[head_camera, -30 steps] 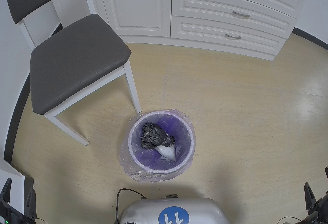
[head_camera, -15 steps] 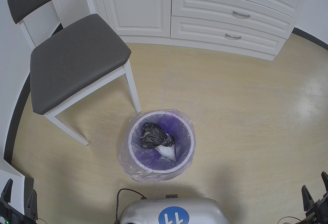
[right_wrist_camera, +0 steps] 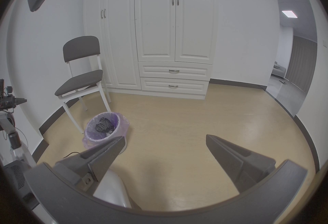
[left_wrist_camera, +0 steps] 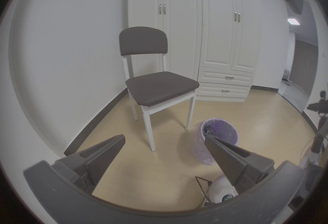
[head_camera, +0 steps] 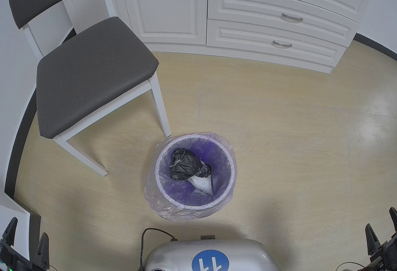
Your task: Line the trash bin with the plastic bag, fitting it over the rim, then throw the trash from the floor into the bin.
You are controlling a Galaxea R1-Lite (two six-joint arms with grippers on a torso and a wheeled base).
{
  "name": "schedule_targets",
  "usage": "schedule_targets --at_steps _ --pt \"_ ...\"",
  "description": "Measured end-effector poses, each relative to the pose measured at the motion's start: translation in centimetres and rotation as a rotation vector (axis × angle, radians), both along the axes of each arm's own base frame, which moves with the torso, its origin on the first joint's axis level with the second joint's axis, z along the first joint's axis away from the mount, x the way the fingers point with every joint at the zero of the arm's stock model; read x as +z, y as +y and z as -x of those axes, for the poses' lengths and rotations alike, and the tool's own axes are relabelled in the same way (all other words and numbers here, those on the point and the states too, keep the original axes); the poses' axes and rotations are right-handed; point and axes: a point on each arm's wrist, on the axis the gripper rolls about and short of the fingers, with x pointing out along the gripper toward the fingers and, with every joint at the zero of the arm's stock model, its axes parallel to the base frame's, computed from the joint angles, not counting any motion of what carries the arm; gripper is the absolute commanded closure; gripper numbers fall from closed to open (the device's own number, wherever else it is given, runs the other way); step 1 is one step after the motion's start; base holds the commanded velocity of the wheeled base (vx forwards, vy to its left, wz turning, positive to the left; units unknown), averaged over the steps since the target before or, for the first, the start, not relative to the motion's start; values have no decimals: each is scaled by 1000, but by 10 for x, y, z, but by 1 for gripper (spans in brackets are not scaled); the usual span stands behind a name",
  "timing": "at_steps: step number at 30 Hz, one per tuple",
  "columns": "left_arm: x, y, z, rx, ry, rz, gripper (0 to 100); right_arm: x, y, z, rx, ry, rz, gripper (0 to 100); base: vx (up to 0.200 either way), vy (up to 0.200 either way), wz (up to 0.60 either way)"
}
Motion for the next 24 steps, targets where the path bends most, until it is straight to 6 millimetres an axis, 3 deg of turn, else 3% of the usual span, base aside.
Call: schedule_targets --at_steps 24 --pt "-1 0 0 -9 6 6 0 0 0 0 1 -3 -39 0 0 0 0"
